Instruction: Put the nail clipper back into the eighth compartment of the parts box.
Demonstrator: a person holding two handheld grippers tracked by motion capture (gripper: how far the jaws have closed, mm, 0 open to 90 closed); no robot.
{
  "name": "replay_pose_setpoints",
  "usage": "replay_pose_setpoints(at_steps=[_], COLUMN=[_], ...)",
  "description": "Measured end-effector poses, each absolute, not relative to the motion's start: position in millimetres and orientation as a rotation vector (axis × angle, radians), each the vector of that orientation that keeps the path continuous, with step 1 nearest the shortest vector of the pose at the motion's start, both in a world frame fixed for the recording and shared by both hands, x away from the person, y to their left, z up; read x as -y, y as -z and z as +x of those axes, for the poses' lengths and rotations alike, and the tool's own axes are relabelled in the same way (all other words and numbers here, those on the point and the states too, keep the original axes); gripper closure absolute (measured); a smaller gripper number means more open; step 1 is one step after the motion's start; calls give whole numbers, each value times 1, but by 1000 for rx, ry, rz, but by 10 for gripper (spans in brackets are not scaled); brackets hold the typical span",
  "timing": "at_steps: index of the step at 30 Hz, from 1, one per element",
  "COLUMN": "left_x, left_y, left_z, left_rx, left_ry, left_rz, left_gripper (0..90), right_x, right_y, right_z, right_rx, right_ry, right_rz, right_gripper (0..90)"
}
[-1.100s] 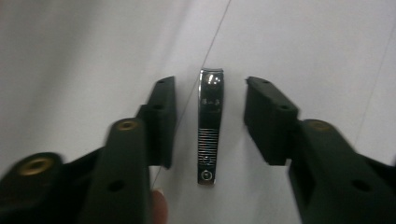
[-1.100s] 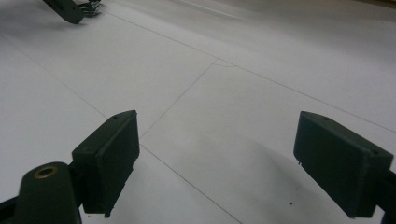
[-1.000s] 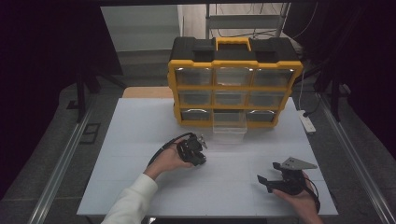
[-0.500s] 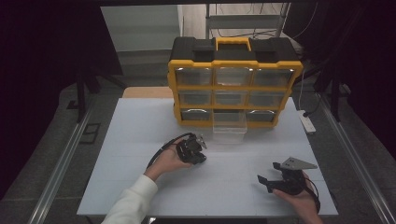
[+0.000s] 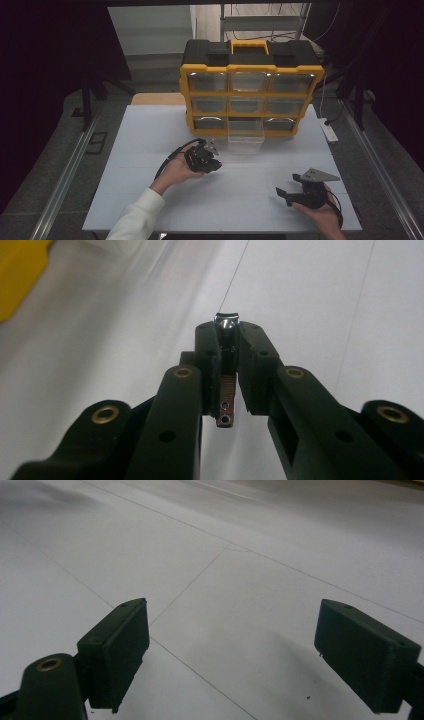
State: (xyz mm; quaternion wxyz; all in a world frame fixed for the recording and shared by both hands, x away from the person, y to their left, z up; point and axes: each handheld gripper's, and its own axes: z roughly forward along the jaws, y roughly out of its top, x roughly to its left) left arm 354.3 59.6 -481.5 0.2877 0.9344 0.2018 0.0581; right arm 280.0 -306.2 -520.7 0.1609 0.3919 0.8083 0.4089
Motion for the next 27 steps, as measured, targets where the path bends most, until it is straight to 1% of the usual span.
replay_pose_setpoints(at_steps=[15,27], left_x=[-62,-62], left_y=[437,419], left_z=[350,351], left_rx=[-502,-489], left_ry=[-230,-266], left_rz=[2428,2414], left_gripper=[795,795], right_x=[307,307], right_y=[520,520], right_z=[280,280], right_rx=[-2300,-2301], right_ry=[-1167,-1168], right_rz=[1118,1116], right_gripper=[145,146])
